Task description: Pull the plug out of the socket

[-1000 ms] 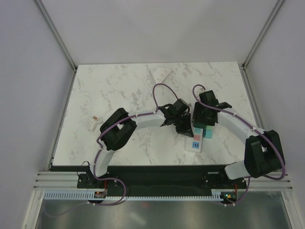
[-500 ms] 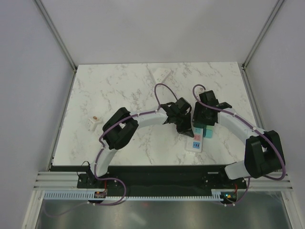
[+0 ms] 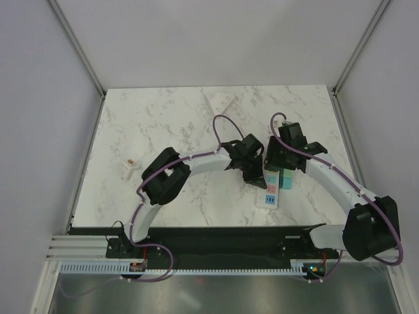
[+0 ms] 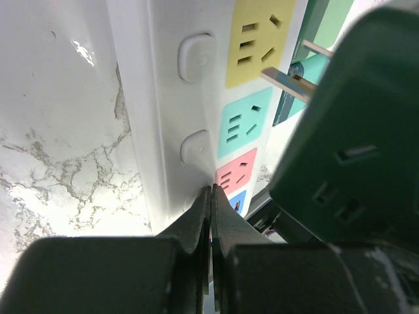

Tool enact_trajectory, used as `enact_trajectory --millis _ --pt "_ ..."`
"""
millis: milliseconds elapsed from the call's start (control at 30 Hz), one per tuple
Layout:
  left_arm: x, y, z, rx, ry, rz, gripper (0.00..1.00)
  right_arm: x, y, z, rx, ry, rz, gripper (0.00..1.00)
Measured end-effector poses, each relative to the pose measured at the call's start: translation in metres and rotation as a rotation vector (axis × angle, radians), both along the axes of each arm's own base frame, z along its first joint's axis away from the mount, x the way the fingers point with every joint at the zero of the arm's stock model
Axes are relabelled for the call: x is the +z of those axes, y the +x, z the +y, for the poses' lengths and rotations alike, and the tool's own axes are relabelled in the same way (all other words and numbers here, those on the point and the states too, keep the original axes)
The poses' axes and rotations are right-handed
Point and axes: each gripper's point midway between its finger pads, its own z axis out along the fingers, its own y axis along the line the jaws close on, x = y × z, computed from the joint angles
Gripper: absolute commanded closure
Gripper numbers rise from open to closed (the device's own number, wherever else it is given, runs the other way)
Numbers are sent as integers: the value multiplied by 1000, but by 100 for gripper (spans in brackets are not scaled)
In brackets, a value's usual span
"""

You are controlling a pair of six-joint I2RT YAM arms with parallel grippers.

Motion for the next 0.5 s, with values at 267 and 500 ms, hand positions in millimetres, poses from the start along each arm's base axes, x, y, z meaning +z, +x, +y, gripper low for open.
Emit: enact_trajectory --millis 267,500 --pt "3 0 -1 -19 -1 -36 98 29 -6 -10 7 -23 -76 100" --pt "28 2 9 -33 6 -125 98 39 -5 -16 5 35 -88 100"
